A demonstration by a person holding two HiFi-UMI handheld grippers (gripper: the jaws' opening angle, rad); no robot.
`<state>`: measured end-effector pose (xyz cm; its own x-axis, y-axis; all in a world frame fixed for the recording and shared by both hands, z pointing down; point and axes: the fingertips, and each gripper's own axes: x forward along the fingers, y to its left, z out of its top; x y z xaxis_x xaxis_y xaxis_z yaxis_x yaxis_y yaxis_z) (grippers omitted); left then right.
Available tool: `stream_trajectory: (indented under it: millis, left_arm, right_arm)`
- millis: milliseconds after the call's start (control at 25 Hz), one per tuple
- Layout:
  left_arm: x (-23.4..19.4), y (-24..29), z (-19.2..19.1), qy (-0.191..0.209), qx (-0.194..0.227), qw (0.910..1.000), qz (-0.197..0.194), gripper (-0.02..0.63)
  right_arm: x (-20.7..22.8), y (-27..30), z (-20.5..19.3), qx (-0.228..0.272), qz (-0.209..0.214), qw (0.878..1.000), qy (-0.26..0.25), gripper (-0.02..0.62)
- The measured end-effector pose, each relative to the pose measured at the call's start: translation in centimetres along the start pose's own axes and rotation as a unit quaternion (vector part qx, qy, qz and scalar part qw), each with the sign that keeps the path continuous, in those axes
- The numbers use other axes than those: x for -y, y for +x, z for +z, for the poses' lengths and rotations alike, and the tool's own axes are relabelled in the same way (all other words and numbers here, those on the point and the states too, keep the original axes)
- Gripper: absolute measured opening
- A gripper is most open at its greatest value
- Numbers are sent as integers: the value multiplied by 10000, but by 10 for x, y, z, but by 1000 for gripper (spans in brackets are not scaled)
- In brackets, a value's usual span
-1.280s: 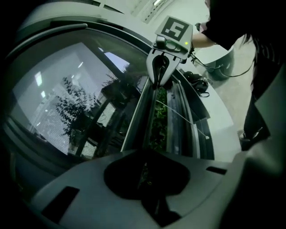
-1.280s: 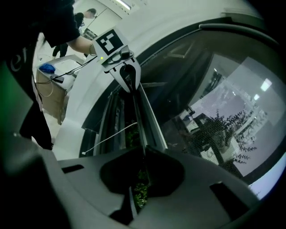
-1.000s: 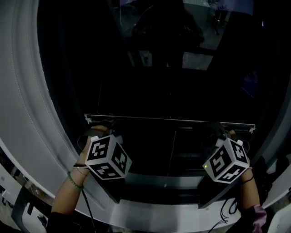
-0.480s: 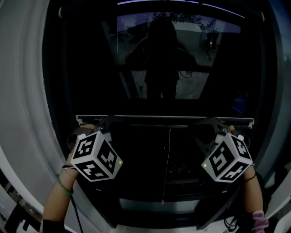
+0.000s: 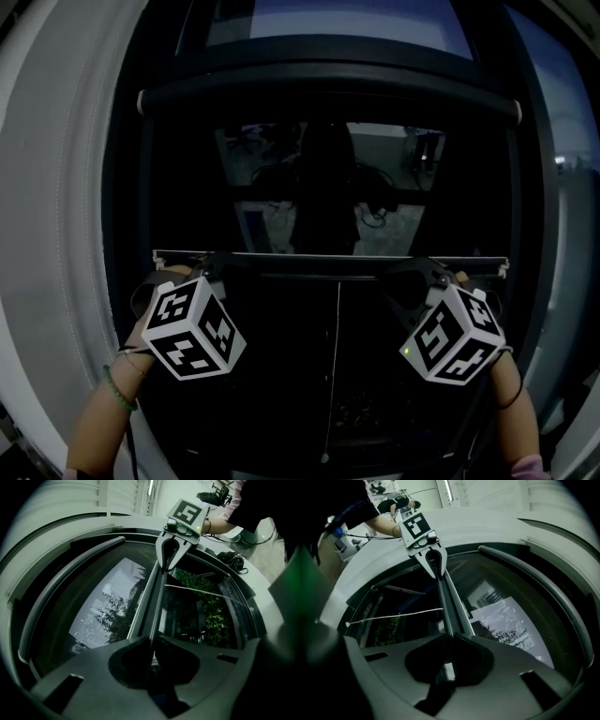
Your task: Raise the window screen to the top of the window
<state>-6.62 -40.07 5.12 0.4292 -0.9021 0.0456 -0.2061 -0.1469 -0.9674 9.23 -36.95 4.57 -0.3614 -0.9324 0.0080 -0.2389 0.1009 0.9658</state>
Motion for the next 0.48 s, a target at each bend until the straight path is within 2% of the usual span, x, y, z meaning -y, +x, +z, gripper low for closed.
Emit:
stream_trajectory:
  millis: [120,480]
  left_arm:
    - [-30,-2,6,-24,-6,10000,96,36]
    - [-103,-9,26,-105,21,9995,311,40]
  right_arm:
    - [28,1,9,-38,-207,9997,-123,28]
    - [97,-2,29,-38,-456,9986,-261,29]
